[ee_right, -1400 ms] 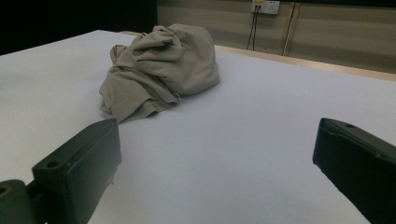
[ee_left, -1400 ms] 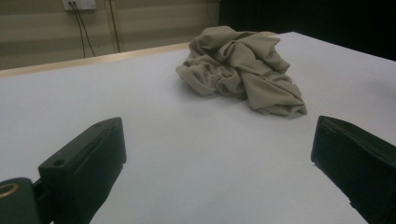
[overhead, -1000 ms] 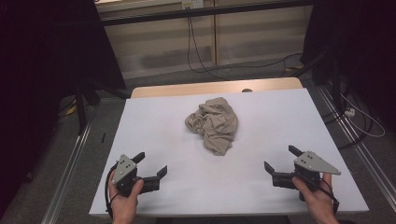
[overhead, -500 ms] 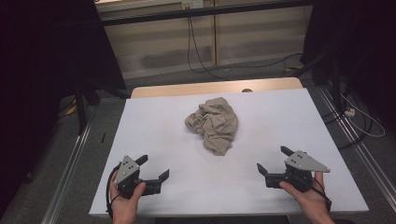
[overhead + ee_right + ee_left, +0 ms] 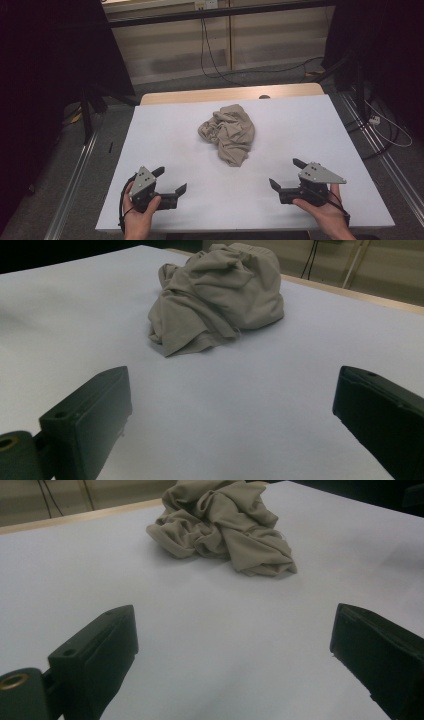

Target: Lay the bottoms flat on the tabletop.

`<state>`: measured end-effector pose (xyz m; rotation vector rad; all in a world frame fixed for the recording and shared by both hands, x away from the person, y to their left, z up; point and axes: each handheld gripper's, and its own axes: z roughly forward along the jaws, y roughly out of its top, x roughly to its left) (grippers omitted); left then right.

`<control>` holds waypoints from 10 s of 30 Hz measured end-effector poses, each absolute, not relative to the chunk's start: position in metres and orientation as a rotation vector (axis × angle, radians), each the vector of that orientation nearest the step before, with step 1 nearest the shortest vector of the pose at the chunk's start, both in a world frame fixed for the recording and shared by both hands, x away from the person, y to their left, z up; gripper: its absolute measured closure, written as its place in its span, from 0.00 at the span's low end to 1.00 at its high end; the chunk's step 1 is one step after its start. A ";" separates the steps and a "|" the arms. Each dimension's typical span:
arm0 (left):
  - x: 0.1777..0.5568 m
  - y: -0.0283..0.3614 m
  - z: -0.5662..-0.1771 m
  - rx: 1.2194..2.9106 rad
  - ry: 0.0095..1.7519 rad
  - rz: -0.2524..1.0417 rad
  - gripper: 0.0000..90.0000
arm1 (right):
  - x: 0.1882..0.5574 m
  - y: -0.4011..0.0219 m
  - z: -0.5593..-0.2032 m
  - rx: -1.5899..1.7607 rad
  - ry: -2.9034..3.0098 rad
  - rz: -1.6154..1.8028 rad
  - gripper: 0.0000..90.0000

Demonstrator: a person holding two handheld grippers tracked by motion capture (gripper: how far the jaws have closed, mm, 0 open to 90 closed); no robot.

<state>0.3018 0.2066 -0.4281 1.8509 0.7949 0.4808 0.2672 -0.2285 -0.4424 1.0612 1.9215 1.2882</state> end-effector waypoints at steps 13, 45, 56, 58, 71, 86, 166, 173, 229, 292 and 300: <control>0.312 0.187 -0.428 1.896 0.792 0.530 0.07 | 0.280 -0.212 -0.444 1.081 1.993 1.288 0.04; 0.418 0.127 -0.418 1.878 0.833 0.537 0.08 | 0.404 -0.167 -0.410 1.081 2.141 1.197 0.32; 0.434 0.127 -0.437 1.924 0.913 0.502 0.06 | 0.457 -0.131 -0.403 1.094 2.068 1.136 0.46; 0.434 0.125 -0.439 1.919 0.930 0.470 0.06 | 0.465 -0.125 -0.404 1.081 2.075 1.117 0.53; 0.433 0.124 -0.440 1.948 0.911 0.478 0.05 | 0.445 -0.137 -0.411 0.983 2.114 1.062 0.97; 0.431 0.121 -0.446 1.998 0.906 0.440 0.09 | 0.404 -0.219 -0.425 1.072 2.060 0.984 0.98; 0.413 0.096 -0.439 2.096 0.793 0.242 0.92 | 0.409 -0.223 -0.454 1.214 2.106 0.952 0.19; 0.400 0.110 -0.442 2.119 0.770 0.177 0.92 | 0.413 -0.234 -0.461 1.374 2.226 1.129 0.66; 0.455 0.126 -0.420 1.946 0.903 0.423 0.12 | 0.398 -0.271 -0.426 1.385 2.102 1.072 0.55; 0.435 0.163 -0.345 1.752 0.863 0.384 0.96 | 0.407 -0.250 -0.346 1.186 1.909 1.395 0.95; 0.437 0.167 -0.294 1.698 0.796 0.467 0.96 | 0.404 -0.246 -0.288 1.074 1.826 1.445 0.95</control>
